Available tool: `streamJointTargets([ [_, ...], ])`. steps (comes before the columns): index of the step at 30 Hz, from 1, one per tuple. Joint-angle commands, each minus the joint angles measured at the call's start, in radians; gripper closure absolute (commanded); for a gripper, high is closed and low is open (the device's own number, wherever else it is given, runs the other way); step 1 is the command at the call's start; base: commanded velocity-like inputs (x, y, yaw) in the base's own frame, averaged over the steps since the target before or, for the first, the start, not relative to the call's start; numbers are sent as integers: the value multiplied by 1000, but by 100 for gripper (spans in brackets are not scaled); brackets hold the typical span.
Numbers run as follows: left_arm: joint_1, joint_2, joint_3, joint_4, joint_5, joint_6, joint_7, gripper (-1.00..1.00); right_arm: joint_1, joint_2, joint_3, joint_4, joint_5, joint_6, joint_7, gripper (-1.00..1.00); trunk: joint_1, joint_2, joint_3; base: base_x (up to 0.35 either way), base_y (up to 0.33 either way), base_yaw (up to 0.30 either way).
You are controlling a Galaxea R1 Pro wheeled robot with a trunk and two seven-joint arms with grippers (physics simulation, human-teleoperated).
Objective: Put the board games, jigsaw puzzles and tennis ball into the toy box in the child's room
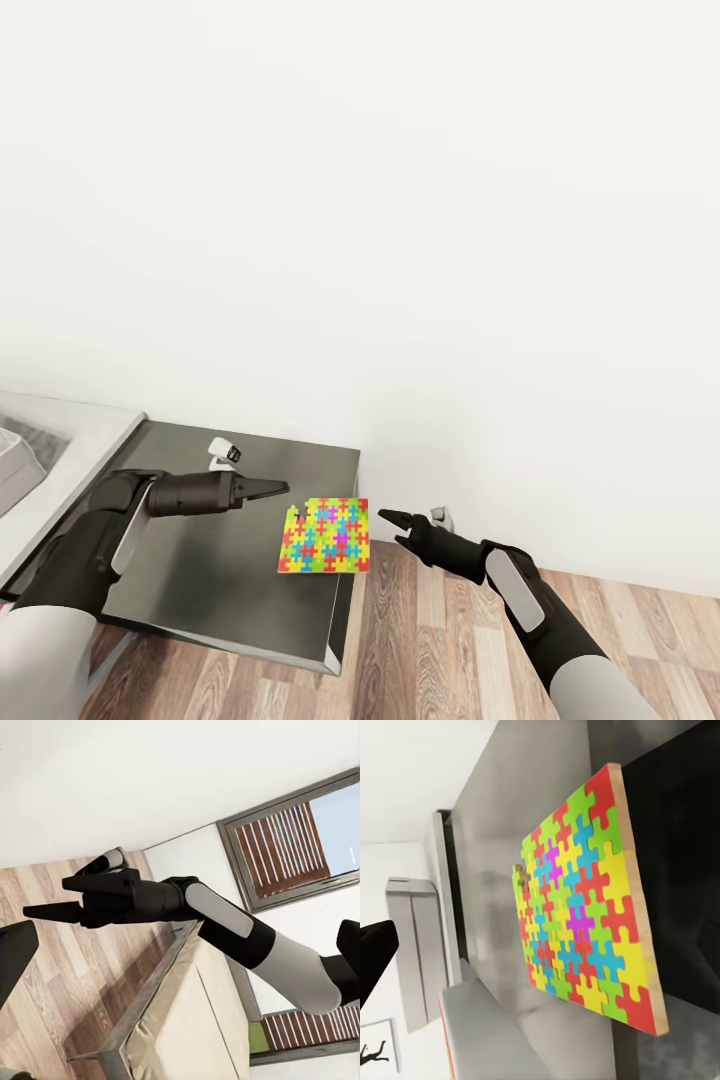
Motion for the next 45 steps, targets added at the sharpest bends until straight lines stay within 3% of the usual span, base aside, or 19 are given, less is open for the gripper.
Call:
streamJointTargets([
  [1, -1, 0, 0, 0, 1, 11, -3, -100, -1, -1, 2, 0, -2, 3, 1, -100, 4, -9, -5, 0, 0, 0],
  [17, -1, 0, 0, 0, 1, 11, -3, -100, -6, 0, 6, 5, 0, 49, -2, -100, 66, -121, -55, 0, 0, 0],
  [45, -1, 1, 1, 0, 1, 9, -2, -100, -11, 0, 9, 6, -1, 56, 4, -100, 173, -317, -142, 0, 0, 0],
])
